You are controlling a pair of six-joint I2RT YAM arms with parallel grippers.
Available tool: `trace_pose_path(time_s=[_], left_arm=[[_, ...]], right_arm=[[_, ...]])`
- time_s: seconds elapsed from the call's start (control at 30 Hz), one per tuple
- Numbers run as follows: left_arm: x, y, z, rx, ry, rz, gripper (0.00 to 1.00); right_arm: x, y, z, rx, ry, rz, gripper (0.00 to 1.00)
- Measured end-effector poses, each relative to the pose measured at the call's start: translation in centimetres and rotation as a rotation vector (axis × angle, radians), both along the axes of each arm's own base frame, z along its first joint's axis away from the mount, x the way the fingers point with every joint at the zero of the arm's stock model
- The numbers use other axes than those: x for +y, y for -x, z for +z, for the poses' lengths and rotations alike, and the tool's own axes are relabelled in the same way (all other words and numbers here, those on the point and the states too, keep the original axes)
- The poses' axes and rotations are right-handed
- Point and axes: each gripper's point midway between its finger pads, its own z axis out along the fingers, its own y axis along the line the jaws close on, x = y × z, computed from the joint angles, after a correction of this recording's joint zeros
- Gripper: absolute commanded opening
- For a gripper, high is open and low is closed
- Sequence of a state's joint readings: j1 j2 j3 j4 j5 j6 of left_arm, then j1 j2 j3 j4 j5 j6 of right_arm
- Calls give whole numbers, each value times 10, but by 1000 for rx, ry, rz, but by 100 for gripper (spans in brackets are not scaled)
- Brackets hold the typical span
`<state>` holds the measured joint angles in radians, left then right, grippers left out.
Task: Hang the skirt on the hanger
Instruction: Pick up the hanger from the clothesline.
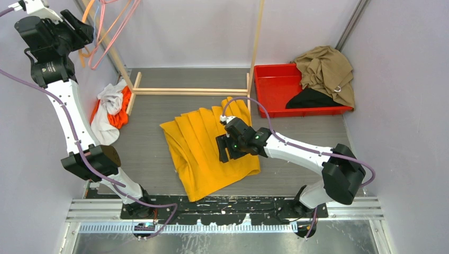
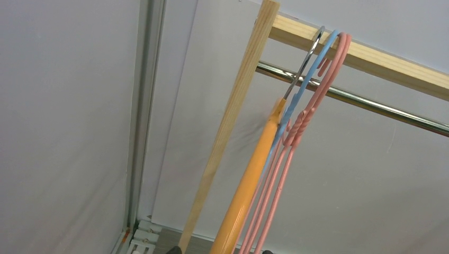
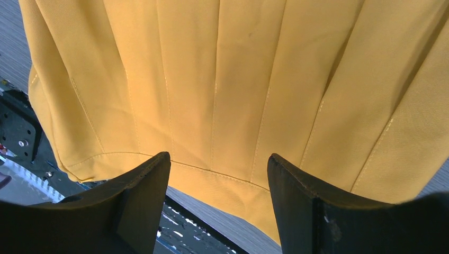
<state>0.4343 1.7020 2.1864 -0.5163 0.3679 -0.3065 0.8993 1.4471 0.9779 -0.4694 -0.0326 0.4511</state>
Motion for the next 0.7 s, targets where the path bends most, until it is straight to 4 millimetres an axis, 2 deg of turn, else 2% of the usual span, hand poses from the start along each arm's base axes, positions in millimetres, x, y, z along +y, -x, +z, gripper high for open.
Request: trace_pose_path(time_s=[0.27, 0.33, 0.37, 0.4, 0.53, 0.7], left_arm=[[1, -2, 0, -4, 1, 0, 21], [0, -3, 0, -5, 2, -8, 17], [-2, -3, 1, -10, -2, -16, 13], [-3, -3, 3, -18, -6, -24, 5], [-9, -3, 9, -43, -14, -54, 3], [-12, 0, 6, -65, -15, -62, 2]], right_arm=[[1, 0, -3, 7, 4, 2, 72], [1, 0, -4, 8, 4, 3, 72], [1, 0, -4, 10, 5, 4, 72], [1, 1, -5, 11, 6, 4, 72], [1, 1, -7, 15, 9, 4, 72], [0, 2, -8, 18, 10, 5, 72]])
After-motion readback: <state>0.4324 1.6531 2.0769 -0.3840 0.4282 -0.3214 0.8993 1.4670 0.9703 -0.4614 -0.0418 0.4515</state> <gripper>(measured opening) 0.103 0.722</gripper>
